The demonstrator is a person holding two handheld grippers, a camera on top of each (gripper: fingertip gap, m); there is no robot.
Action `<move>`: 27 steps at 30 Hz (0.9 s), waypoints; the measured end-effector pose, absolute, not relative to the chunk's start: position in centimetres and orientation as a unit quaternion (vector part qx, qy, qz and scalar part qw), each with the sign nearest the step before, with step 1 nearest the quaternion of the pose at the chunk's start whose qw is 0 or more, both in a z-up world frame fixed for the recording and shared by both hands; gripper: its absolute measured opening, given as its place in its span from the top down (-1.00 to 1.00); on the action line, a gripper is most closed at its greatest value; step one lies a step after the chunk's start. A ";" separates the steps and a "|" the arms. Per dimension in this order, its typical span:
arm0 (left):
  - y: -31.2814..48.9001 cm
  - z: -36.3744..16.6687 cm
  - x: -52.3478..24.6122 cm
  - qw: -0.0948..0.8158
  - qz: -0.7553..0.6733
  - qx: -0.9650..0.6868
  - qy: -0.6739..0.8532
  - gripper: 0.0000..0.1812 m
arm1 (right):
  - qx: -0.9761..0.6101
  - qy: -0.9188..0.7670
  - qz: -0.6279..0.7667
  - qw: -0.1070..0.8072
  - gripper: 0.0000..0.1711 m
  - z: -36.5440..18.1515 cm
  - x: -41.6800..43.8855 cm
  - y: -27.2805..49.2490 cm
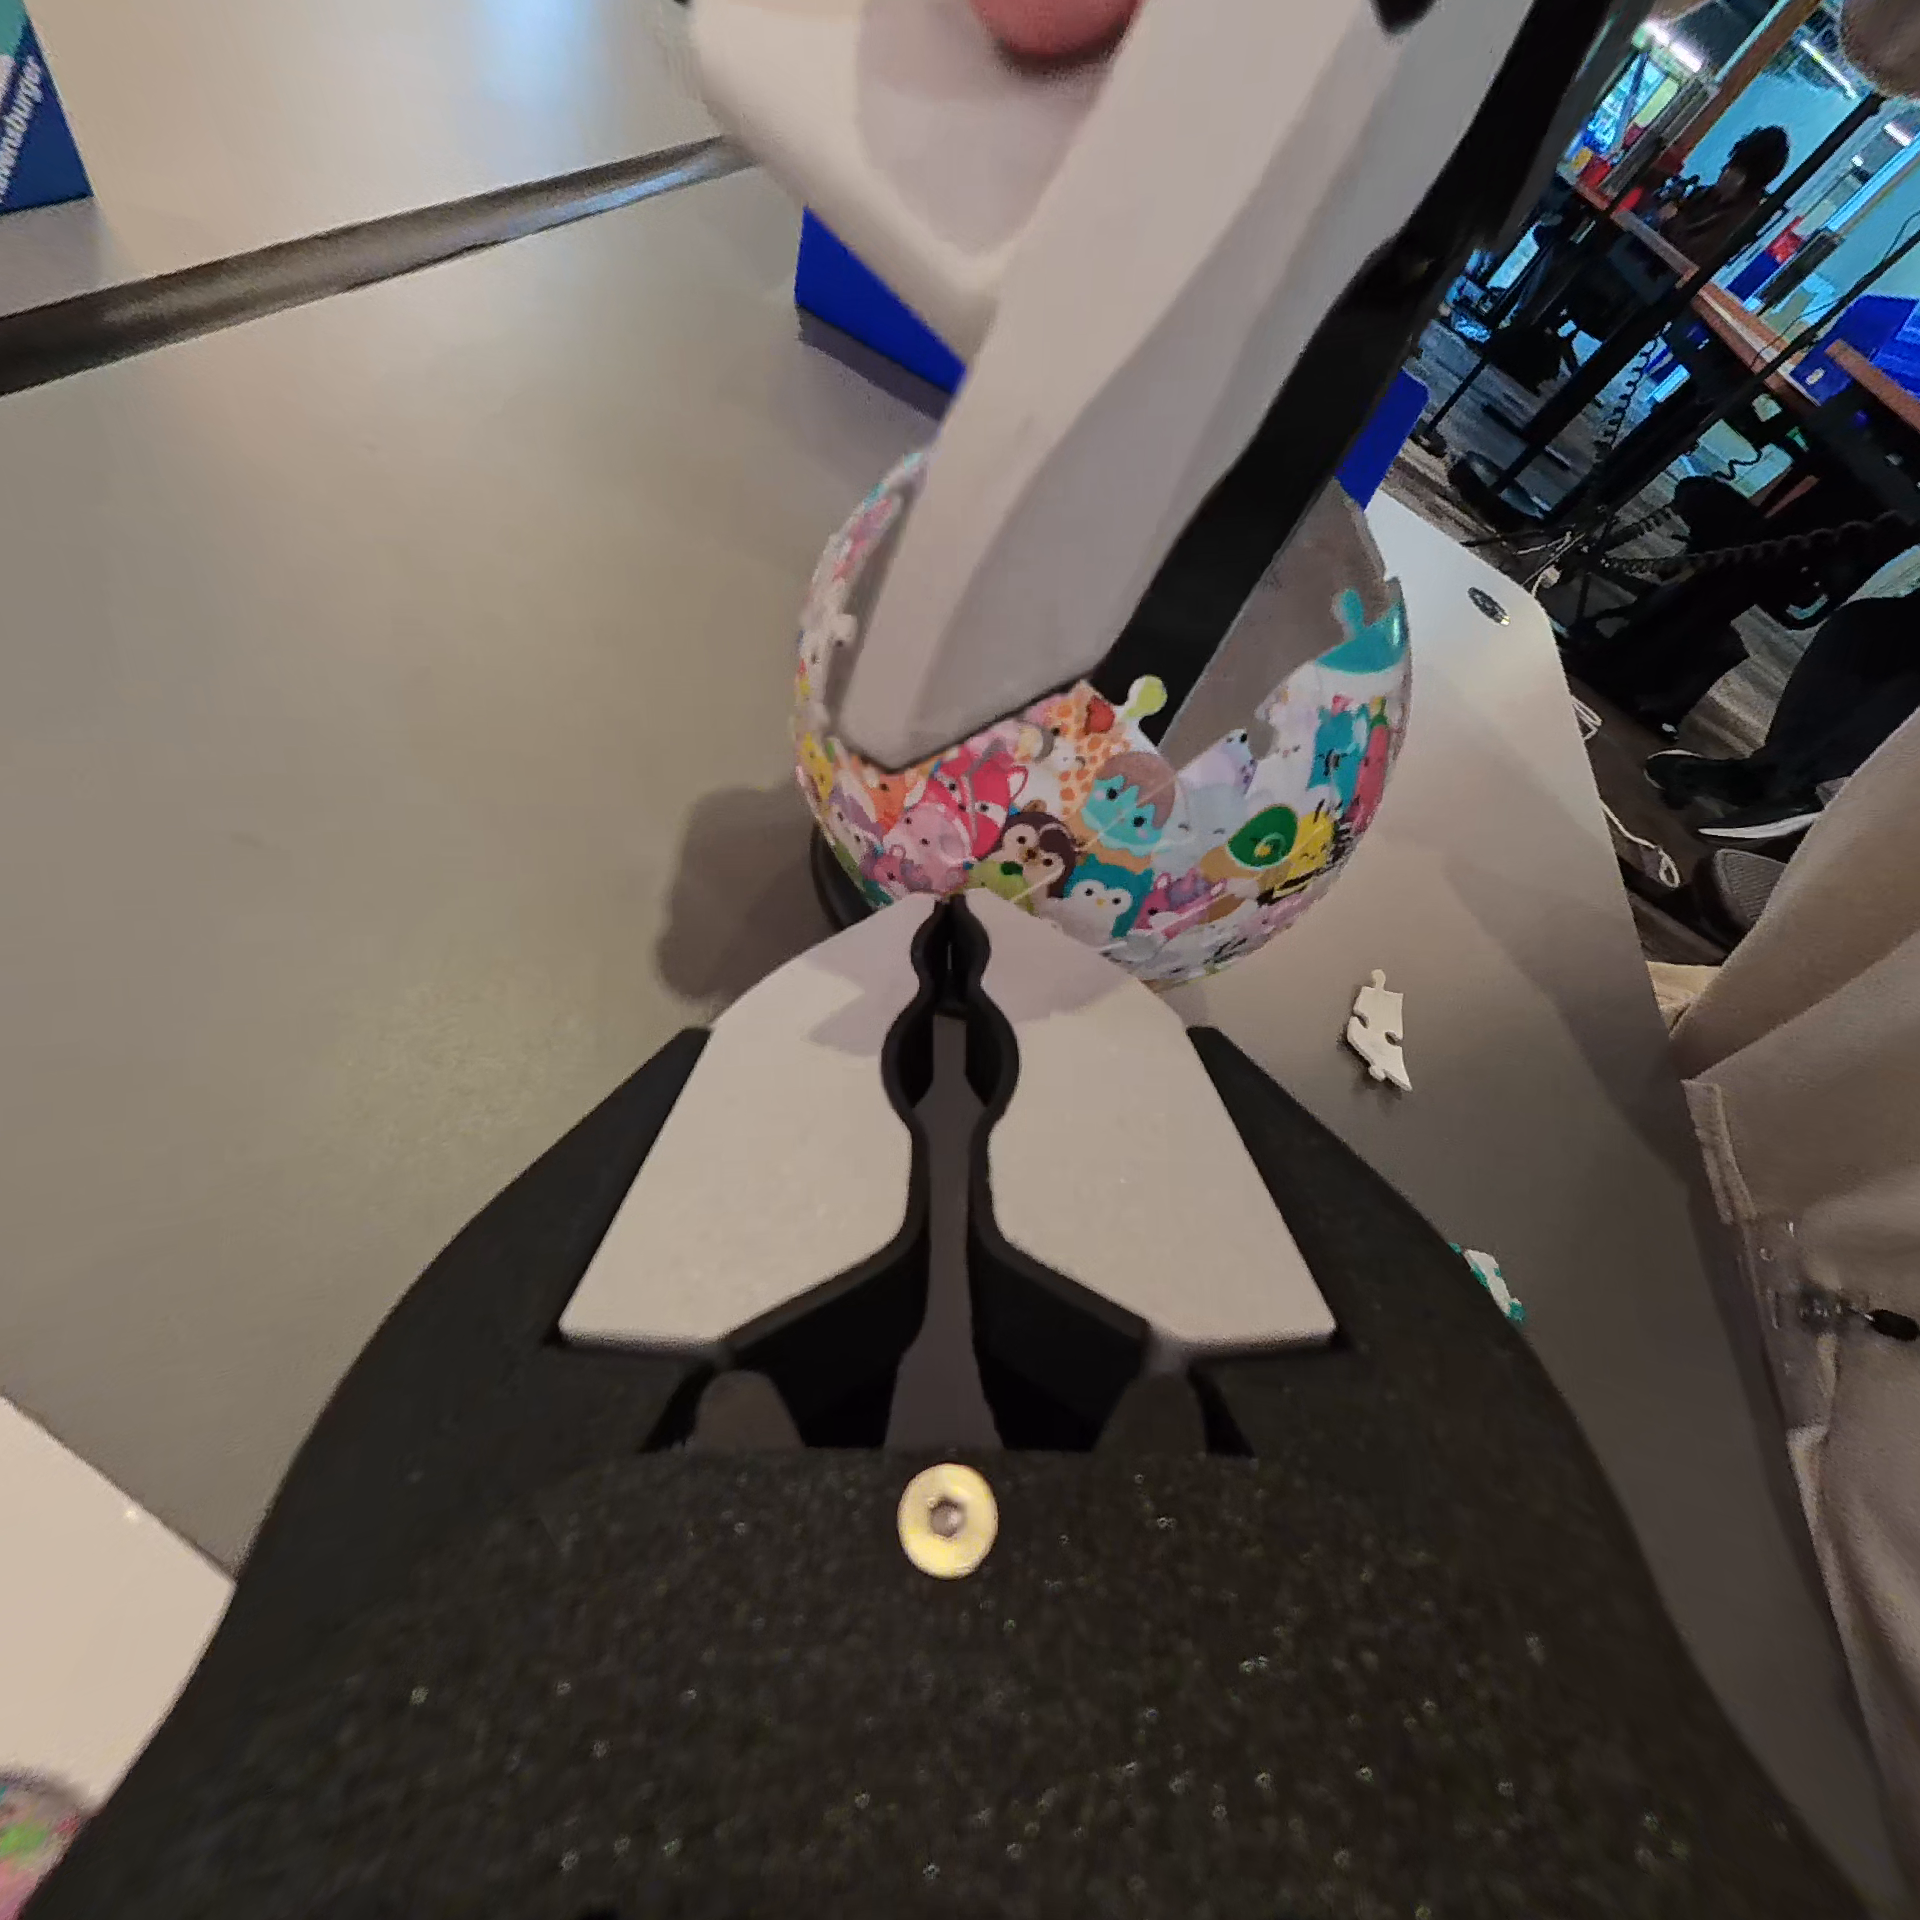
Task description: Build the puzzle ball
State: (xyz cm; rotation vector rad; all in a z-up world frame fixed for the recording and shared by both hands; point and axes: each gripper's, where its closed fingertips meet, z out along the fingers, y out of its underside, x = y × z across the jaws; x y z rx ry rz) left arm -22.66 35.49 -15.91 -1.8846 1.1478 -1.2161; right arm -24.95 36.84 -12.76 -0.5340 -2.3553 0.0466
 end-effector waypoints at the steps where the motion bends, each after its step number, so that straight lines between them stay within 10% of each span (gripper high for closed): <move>1: 35.6 -15.8 -22.8 0.309 -0.459 -0.712 0.431 1.00 | -0.197 -0.913 0.017 0.358 0.21 -12.7 -24.9 36.8; 27: 36.8 -16.7 -22.2 0.304 -0.456 -0.723 0.420 1.00 | -0.177 -0.916 -0.025 0.359 0.24 -12.9 -24.9 37.6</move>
